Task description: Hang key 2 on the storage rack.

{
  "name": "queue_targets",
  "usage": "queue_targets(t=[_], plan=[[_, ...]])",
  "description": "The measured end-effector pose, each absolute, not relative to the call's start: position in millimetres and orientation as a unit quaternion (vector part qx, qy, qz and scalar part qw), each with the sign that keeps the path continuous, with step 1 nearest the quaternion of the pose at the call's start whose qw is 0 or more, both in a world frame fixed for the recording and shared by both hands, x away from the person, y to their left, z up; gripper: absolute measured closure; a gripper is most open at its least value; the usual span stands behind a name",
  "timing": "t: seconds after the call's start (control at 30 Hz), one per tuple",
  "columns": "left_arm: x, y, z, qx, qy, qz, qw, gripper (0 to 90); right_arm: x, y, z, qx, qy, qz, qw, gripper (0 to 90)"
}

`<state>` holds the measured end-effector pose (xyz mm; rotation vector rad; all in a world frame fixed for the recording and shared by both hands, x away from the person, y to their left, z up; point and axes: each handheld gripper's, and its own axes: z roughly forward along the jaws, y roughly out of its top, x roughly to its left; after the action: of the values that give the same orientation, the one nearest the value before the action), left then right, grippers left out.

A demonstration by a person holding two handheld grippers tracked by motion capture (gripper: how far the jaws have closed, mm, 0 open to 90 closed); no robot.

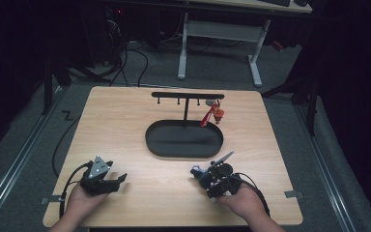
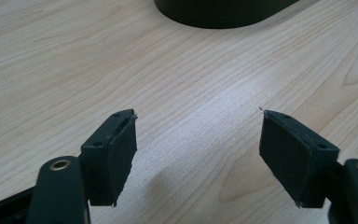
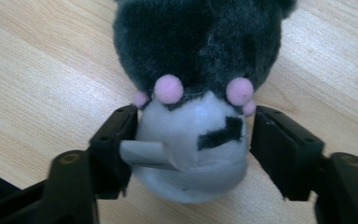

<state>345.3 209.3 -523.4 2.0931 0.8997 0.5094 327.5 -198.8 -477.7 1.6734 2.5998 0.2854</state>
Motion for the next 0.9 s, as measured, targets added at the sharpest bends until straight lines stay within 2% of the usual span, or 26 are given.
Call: queue_targets(t=[0.07,0.1,0.17,0.37,0.9], plan=[[345,209,-524,0.825,0.354,0.2,0.392,27.9,328,-199,-478,0.539,0.837,0.092,0.021,39.2],[345,209,-524,0.826,0.353,0.2,0.392,27.9,327,-199,-478,0.537,0.838,0.09,0.027,45.1],[345,208,-524,0.825,0.353,0.2,0.392,27.9,327,-199,-477,0.535,0.839,0.09,0.034,47.3],[345,209,-524,0.826,0.353,0.199,0.392,27.9,328,-200,-462,0.53,0.841,0.096,0.056,48.7],[346,210,-524,0.825,0.354,0.2,0.392,26.7,343,-206,-418,0.526,0.841,0.107,0.072,48.7]])
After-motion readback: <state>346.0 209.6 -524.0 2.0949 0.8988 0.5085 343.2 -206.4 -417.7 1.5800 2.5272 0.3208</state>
